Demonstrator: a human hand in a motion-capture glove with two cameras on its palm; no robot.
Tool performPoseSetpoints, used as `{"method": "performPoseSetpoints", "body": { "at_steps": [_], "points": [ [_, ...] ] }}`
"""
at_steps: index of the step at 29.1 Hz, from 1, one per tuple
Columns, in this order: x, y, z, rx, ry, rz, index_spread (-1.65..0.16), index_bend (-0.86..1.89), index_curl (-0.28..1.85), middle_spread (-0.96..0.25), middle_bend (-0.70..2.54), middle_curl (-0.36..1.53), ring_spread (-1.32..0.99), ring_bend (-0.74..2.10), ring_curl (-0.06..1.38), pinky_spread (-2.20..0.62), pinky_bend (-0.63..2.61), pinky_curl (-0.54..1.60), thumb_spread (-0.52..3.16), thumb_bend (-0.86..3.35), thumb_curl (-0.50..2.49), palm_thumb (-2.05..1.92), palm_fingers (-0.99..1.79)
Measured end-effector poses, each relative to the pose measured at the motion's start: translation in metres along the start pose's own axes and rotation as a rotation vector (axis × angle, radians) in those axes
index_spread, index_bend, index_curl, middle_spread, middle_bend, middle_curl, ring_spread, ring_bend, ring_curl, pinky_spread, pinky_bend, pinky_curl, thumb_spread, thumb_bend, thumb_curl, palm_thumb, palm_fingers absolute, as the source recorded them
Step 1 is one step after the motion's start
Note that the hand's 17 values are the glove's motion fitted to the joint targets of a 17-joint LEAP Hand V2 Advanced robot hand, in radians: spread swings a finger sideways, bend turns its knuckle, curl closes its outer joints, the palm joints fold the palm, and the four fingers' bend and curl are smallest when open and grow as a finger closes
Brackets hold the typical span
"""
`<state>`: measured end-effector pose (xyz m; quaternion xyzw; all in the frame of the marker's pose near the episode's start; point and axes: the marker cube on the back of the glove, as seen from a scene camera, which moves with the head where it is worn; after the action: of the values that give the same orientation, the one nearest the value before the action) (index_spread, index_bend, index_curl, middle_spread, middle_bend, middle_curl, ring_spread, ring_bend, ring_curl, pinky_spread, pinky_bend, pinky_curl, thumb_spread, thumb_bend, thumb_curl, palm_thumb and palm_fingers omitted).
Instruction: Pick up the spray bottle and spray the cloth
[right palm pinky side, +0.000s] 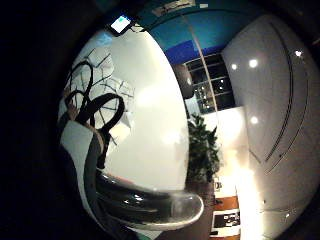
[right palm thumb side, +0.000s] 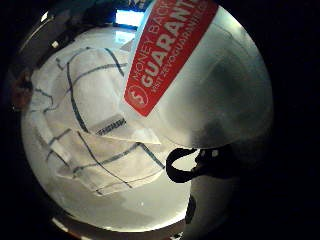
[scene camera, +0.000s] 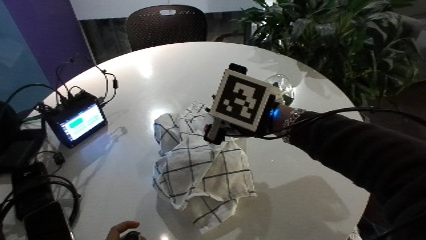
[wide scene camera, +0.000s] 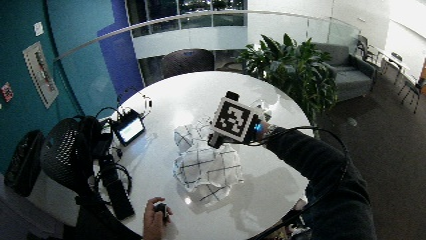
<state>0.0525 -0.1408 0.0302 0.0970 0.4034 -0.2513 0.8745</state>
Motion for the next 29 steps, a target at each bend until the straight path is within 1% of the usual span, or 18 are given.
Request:
{"method": "performPoseSetpoints", "body": {
  "at_steps": [5, 8, 11, 17, 21, 25, 27, 29],
  "points": [
    [0.005, -0.006, -0.003, 0.023, 0.004, 0.019, -0.26, 0.17, 0.53, -0.21, 0.56, 0.59, -0.19, 0.84, 0.52, -0.26, 0.73, 0.50, 1.06, -0.02, 0.59, 0.81, 1.31],
    [0.015, -0.015, -0.010, 0.067, -0.006, 0.068, -0.26, 0.17, 0.53, -0.21, 0.56, 0.59, -0.19, 0.85, 0.52, -0.26, 0.74, 0.50, 1.06, -0.02, 0.59, 0.81, 1.31],
    [0.024, -0.023, -0.025, 0.118, -0.071, 0.142, -0.26, 0.17, 0.53, -0.21, 0.56, 0.59, -0.19, 0.85, 0.52, -0.26, 0.74, 0.49, 1.06, -0.02, 0.60, 0.81, 1.31],
    [0.042, -0.050, -0.071, 0.258, -0.265, 0.290, -0.26, 0.17, 0.53, -0.21, 0.56, 0.59, -0.19, 0.85, 0.51, -0.25, 0.74, 0.49, 1.06, -0.02, 0.60, 0.81, 1.30],
    [0.048, -0.074, -0.096, 0.354, -0.447, 0.390, -0.26, 0.17, 0.53, -0.21, 0.56, 0.59, -0.19, 0.85, 0.51, -0.25, 0.74, 0.49, 1.06, -0.02, 0.60, 0.80, 1.30],
    [0.041, -0.089, -0.107, 0.413, -0.582, 0.454, -0.26, 0.17, 0.54, -0.21, 0.56, 0.60, -0.19, 0.84, 0.51, -0.25, 0.74, 0.49, 1.07, -0.01, 0.60, 0.81, 1.30],
    [0.035, -0.100, -0.112, 0.477, -0.701, 0.520, -0.26, 0.17, 0.54, -0.21, 0.56, 0.59, -0.19, 0.85, 0.51, -0.25, 0.75, 0.49, 1.08, -0.01, 0.60, 0.81, 1.30],
    [0.028, -0.114, -0.120, 0.575, -0.878, 0.621, -0.26, 0.17, 0.54, -0.20, 0.55, 0.59, -0.19, 0.85, 0.51, -0.25, 0.74, 0.49, 1.09, -0.02, 0.60, 0.81, 1.30]
  ]
}}
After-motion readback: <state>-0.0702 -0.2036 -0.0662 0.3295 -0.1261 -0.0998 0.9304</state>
